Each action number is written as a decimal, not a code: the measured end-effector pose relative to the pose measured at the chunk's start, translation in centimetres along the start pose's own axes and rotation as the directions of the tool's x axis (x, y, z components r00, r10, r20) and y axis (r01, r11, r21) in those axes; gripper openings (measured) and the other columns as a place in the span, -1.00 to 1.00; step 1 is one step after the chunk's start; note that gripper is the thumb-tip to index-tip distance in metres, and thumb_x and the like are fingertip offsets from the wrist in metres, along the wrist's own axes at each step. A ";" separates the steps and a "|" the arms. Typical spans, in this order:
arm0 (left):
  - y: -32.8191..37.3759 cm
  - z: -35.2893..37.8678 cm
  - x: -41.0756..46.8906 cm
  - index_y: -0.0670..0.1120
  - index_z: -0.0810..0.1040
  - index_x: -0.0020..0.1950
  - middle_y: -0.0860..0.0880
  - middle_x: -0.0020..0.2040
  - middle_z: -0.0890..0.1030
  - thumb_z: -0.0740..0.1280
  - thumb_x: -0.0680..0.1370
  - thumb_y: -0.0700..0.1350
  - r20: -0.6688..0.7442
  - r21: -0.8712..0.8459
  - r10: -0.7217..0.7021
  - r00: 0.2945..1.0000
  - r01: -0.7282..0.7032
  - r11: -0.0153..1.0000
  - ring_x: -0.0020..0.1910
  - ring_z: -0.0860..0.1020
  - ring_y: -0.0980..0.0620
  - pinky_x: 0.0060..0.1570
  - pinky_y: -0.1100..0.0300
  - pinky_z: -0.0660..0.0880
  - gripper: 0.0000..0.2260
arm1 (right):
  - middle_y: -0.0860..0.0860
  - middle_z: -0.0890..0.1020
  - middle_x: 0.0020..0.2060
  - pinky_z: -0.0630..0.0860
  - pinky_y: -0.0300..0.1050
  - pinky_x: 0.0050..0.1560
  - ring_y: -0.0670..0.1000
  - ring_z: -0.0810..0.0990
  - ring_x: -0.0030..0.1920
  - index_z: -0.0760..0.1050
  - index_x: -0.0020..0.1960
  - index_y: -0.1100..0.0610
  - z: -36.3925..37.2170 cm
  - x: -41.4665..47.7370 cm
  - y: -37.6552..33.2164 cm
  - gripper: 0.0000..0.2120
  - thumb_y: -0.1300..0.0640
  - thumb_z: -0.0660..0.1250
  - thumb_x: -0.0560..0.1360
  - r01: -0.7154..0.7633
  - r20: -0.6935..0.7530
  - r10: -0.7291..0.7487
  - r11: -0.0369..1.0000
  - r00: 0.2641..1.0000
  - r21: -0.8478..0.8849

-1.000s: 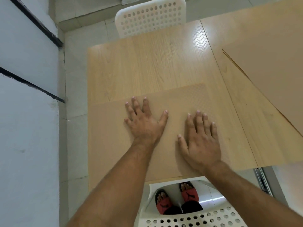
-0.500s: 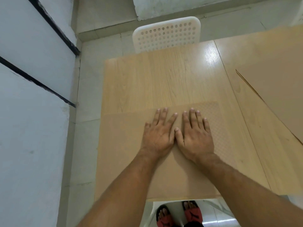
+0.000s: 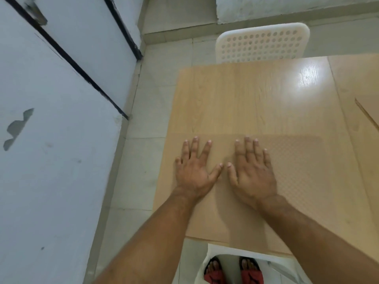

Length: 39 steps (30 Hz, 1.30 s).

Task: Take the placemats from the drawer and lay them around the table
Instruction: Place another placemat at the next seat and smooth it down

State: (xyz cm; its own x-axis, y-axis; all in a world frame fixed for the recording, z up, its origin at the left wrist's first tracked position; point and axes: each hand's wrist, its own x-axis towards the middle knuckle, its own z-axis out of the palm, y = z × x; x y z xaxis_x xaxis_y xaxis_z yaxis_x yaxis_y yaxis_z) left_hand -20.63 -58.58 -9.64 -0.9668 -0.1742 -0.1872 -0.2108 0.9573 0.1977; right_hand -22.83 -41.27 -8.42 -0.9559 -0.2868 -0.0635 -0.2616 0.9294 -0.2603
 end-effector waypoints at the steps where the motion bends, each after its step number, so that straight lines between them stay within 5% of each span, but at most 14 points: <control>1: -0.1 0.0 0.0 0.26 -0.10 0.62 0.03 0.66 -0.14 -0.06 0.51 0.42 0.002 -0.002 0.000 1.000 0.000 1.000 0.62 -0.18 -0.10 0.44 -0.28 0.10 -0.31 | 0.17 0.10 0.60 -0.04 0.19 0.54 0.19 0.06 0.59 0.07 0.62 0.10 0.4 0.3 -1.3 -0.30 -0.19 -0.07 0.56 0.036 0.022 -0.036 0.999 0.999 0.010; 8: -1.5 -0.2 -0.5 0.20 0.05 0.62 0.01 0.66 -0.06 0.08 0.61 0.24 -0.035 -0.105 0.034 0.999 -0.038 0.994 0.62 -0.13 0.01 0.50 -0.19 0.10 -0.42 | 0.11 0.08 0.61 -0.07 0.15 0.56 0.12 0.02 0.61 0.08 0.62 0.00 2.5 0.3 -2.0 -0.37 -0.18 -0.11 0.60 0.058 0.070 -0.055 0.998 0.996 -0.033; 19: -6.5 0.2 -5.5 0.18 -0.08 0.64 0.02 0.66 -0.11 0.01 0.61 0.32 -0.049 -0.050 -0.002 0.999 -0.001 0.999 0.62 -0.18 0.03 0.50 -0.17 0.09 -0.36 | 0.06 0.05 0.62 -0.11 0.11 0.57 0.09 -0.01 0.61 0.01 0.63 -0.03 2.3 0.4 -2.2 -0.33 -0.21 -0.07 0.56 0.020 0.076 -0.015 0.997 0.997 -0.069; 27: -6.9 1.1 -8.0 0.00 0.15 0.63 -0.12 0.64 0.11 -0.04 0.66 0.16 -0.067 -0.034 0.014 0.998 -0.016 0.999 0.62 0.03 -0.09 0.45 -0.16 0.23 -0.45 | 0.16 0.00 0.62 -0.12 0.17 0.57 0.17 -0.05 0.61 -0.03 0.64 0.06 1.4 -0.3 -4.4 -0.32 -0.16 -0.09 0.57 0.008 0.077 -0.004 0.998 0.997 -0.054; 32: -5.6 0.9 -8.0 0.06 -0.03 0.65 0.01 0.66 -0.16 -0.04 0.71 0.03 0.068 -0.111 0.007 0.998 0.001 0.994 0.61 -0.23 0.03 0.54 -0.06 -0.01 -0.50 | 0.14 -0.03 0.62 -0.13 0.15 0.57 0.14 -0.09 0.61 -0.04 0.63 0.05 3.3 -5.7 -9.9 -0.38 -0.13 -0.12 0.62 0.070 0.134 -0.075 0.997 0.988 0.039; 39: -6.6 1.1 -8.8 0.12 0.05 0.64 0.02 0.66 -0.04 -0.01 0.67 0.08 -0.056 -0.109 0.031 0.998 -0.037 0.993 0.62 -0.14 0.05 0.51 -0.10 0.10 -0.49 | 0.13 0.01 0.62 -0.14 0.17 0.56 0.13 -0.07 0.61 0.02 0.63 0.05 4.8 -6.8 -9.5 -0.38 -0.17 -0.12 0.63 0.037 0.122 -0.032 0.999 0.992 -0.036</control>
State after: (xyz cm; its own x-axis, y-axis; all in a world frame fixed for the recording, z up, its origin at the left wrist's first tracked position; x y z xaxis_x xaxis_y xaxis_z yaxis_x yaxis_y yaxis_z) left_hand -10.59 -63.14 -10.42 -0.9795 -0.1571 -0.1264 -0.1893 0.9323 0.3081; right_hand -13.18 -49.24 -10.18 -0.9234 -0.3427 -0.1727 -0.3010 0.9260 -0.2278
